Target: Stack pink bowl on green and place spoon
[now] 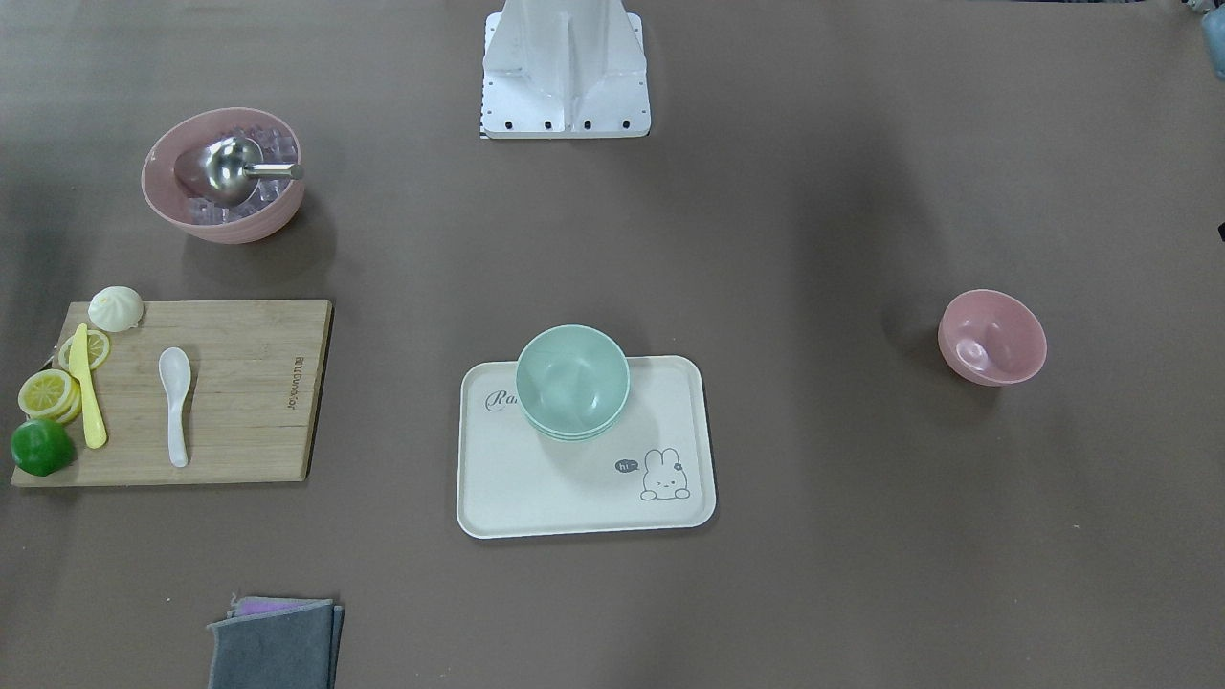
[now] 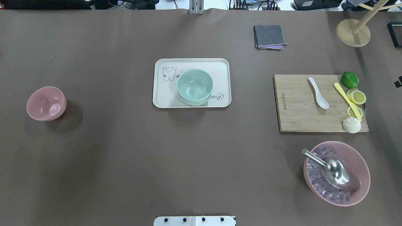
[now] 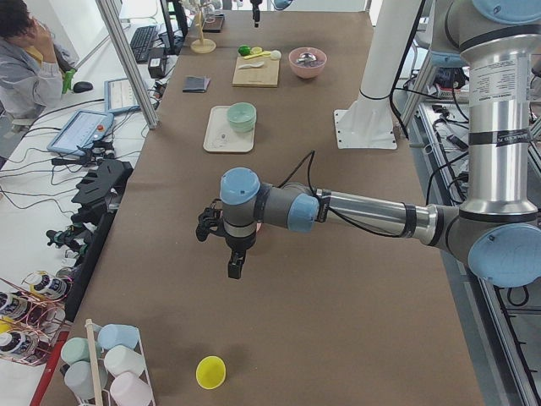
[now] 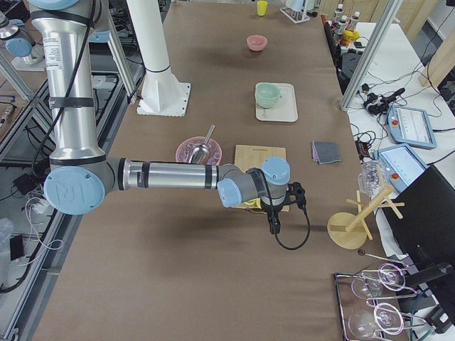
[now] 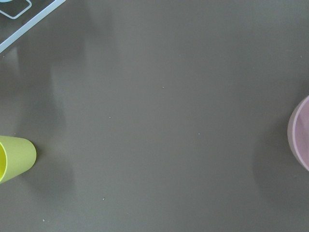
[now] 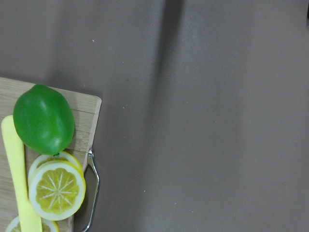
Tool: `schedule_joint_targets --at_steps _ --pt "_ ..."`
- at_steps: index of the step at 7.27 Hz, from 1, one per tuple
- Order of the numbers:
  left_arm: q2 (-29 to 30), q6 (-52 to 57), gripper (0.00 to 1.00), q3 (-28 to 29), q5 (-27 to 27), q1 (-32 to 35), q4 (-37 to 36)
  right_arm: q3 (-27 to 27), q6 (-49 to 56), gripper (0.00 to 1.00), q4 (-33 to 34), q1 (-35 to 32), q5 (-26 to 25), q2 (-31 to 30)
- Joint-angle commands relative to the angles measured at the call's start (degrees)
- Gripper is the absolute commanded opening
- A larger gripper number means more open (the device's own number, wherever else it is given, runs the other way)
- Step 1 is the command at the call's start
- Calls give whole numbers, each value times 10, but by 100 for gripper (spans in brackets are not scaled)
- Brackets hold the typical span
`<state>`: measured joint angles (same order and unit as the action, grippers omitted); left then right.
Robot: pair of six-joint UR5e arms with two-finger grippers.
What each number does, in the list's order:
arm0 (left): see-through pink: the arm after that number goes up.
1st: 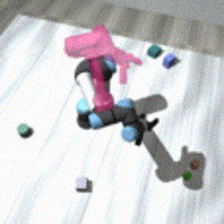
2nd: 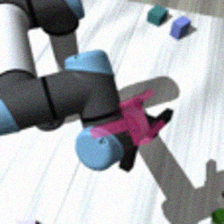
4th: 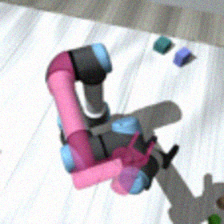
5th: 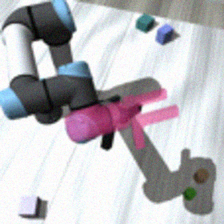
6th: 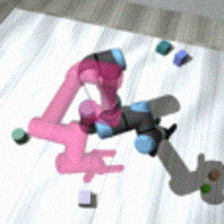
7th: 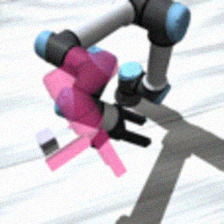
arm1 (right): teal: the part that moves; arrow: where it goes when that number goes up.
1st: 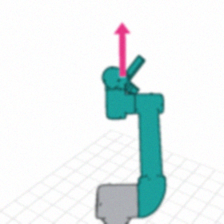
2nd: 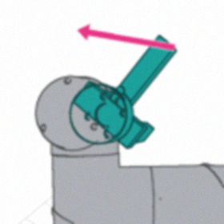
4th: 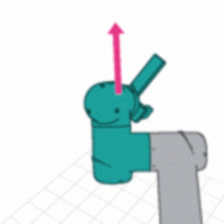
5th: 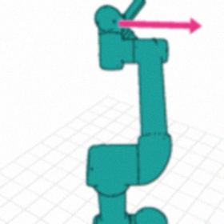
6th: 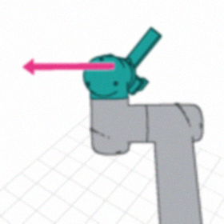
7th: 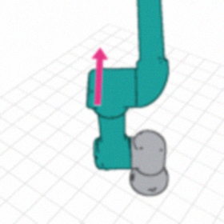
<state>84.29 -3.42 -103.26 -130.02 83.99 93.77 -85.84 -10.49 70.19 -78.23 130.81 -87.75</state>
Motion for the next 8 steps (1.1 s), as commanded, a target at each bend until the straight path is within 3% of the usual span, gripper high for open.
schedule_joint_targets --at_steps 1,7,8 --pt "5 0 98 0 -3 -3 5 0 -4 100 -1 0 -1 -1" --pt "10 -17 98 12 -8 -8 20 -1 -7 100 -1 3 2 0" --pt "11 -19 98 15 -47 -8 20 -2 -8 100 -1 4 2 1"
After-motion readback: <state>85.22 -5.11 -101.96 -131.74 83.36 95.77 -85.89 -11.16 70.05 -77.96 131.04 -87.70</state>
